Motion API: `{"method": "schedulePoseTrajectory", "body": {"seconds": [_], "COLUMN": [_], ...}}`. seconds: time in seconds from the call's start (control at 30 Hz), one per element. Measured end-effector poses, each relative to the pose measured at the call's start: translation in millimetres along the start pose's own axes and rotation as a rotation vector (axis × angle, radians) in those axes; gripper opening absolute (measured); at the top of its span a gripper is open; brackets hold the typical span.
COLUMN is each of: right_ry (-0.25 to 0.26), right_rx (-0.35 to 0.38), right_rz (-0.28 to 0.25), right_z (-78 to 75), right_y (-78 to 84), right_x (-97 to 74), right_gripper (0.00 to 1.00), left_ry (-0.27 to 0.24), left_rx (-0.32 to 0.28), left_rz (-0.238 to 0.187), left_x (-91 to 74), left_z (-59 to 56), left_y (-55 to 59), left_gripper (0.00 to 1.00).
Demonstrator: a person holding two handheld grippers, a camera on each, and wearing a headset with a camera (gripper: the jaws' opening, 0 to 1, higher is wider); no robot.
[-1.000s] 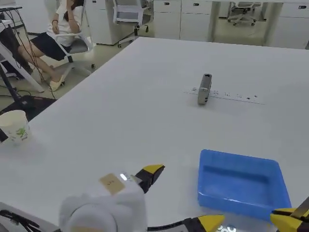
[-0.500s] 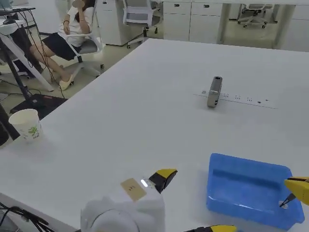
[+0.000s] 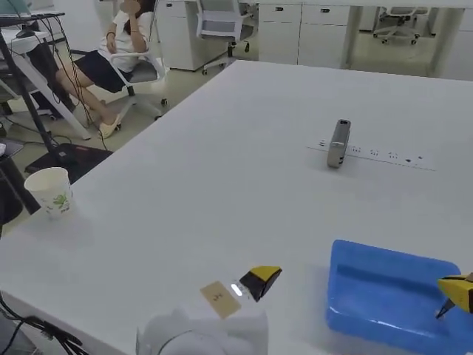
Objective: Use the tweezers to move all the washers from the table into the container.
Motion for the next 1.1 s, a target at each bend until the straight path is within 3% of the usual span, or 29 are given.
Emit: {"method": "schedulePoseTrajectory", "body": {"seconds": [0.4,0.87,1.1], "right_ry": [-0.007,0.012,0.004], "right_rx": [-0.036,-0.002,0.000], "right_rz": [0.056,-0.002,-0.044], "right_z": [2.7,1.3,11.2], "right_y": [13.8,7.7,-2.7], "right_x": [13.2,2.1,-6.6], "right_gripper": [0.03,0.03,0.03], "left_ry": [-0.014,-0.013,-0.014], "left_rx": [-0.005,-0.001,-0.002], "left_rz": [0.006,0.003,-0.002], "left_x": [-0.2,0.1,-0.3], "left_z": [2.7,2.5,2.6], "left_y": [1.0,0.5,0.0], "left_gripper": [0.73,0.73,0.73]}}
Point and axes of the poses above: the centre of the closed fingertips' face, and the gripper's own axes: x roughly forward along the fingers, z roughly to its left, y roughly out of its underside, the point moved 1 cm from there along -x, roughly backward along the fingers, and after that the axes turned 6 degrees about -y, right-handed, at the moved point
